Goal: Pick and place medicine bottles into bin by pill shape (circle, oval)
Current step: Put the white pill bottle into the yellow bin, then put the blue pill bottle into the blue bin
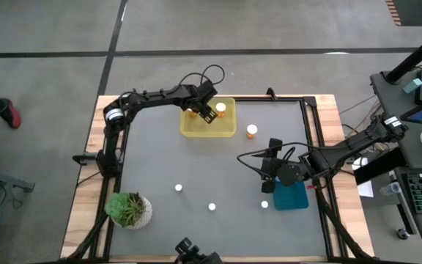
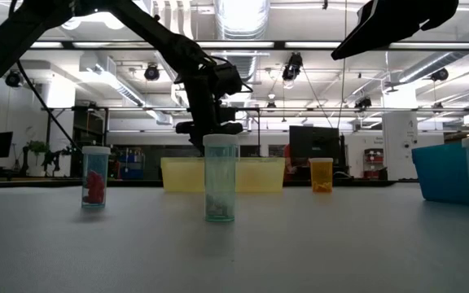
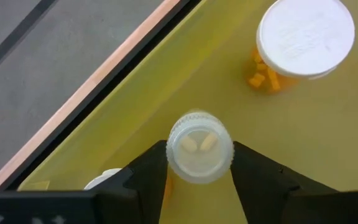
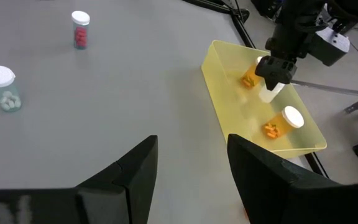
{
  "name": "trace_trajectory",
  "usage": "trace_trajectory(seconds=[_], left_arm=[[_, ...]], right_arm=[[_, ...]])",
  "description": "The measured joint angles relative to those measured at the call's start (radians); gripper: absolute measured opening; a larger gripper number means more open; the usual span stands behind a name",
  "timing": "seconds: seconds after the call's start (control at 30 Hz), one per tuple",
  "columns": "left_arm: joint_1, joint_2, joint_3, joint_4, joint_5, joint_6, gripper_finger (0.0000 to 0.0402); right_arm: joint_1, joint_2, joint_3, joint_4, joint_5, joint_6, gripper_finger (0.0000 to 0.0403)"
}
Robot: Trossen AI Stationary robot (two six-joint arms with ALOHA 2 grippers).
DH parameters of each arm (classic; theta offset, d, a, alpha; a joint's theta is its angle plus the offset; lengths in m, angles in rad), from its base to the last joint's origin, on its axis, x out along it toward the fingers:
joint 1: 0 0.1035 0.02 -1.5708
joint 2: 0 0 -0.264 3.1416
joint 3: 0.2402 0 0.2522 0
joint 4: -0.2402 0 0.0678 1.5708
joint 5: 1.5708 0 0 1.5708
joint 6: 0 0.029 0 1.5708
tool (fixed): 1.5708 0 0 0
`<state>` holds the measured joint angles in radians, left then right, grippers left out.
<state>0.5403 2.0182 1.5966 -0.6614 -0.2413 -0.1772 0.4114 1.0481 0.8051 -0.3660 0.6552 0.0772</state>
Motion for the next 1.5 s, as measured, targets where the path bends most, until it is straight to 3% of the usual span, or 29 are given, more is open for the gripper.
trace_trajectory(seconds=[0.4, 0.63, 1.0, 1.23, 1.5], left_arm=[[-0.003, -0.008, 0.006, -0.019, 0.0, 0.001, 0.0183], [-0.056, -0.126, 0.007, -0.038, -0.002, 0.009, 0.0182], [-0.341, -0.308, -0.04, 0.0, -0.002, 0.164, 0.0182], [-0.51, -0.393, -0.172, 0.06, -0.002, 0.215, 0.0182], [-0.644, -0.509, -0.403, 0.239, 0.005, 0.29, 0.0182]], right_arm=[[0.0, 0.0, 0.0, 0.0, 0.0, 0.001, 0.0187], [0.0, 0.0, 0.0, 0.0, 0.0, 0.028, 0.0187], [0.0, 0.0, -0.004, 0.005, -0.001, 0.115, 0.0187], [0.002, 0.0, -0.051, 0.006, -0.001, 0.28, 0.0187], [0.002, 0.0, -0.091, 0.009, -0.036, 0.399, 0.0187]])
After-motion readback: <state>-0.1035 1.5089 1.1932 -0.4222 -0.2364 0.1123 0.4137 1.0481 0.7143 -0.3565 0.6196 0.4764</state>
